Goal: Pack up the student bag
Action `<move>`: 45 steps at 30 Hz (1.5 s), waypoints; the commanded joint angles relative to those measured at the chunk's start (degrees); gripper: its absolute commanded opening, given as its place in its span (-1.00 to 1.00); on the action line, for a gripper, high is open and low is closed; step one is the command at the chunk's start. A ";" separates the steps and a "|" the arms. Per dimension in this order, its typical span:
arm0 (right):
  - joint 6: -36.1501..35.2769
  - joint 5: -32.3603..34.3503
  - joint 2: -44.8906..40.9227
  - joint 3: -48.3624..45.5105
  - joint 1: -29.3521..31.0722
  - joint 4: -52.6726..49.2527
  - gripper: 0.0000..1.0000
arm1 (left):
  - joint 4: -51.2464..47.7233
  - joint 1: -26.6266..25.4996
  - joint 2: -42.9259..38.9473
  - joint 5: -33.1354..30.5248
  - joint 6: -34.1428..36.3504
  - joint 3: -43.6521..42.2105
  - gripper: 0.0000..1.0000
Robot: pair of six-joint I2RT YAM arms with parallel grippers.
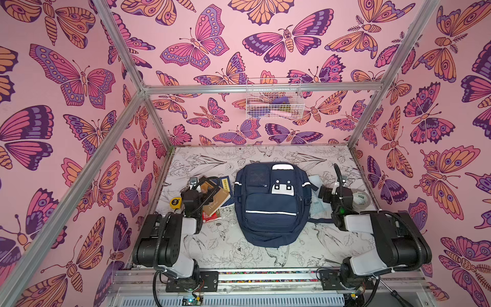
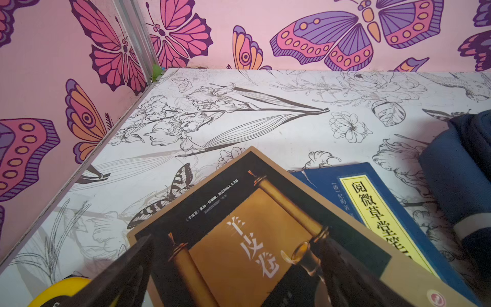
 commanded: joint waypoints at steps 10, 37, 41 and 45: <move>-0.68 -0.27 -0.88 0.46 -0.24 0.73 0.98 | -0.68 0.10 -0.39 2.23 0.45 0.33 0.97; 8.26 14.47 -18.20 21.71 6.71 -43.99 0.98 | -40.34 -2.78 -11.81 -10.54 -6.69 22.13 0.78; 23.92 15.00 -20.93 31.78 6.50 -64.69 0.98 | -53.74 -4.01 -19.79 -0.74 -22.49 30.34 0.79; 29.32 2.36 -16.09 38.81 6.27 -81.71 0.99 | -61.19 -16.10 -20.85 3.03 -26.57 31.55 0.80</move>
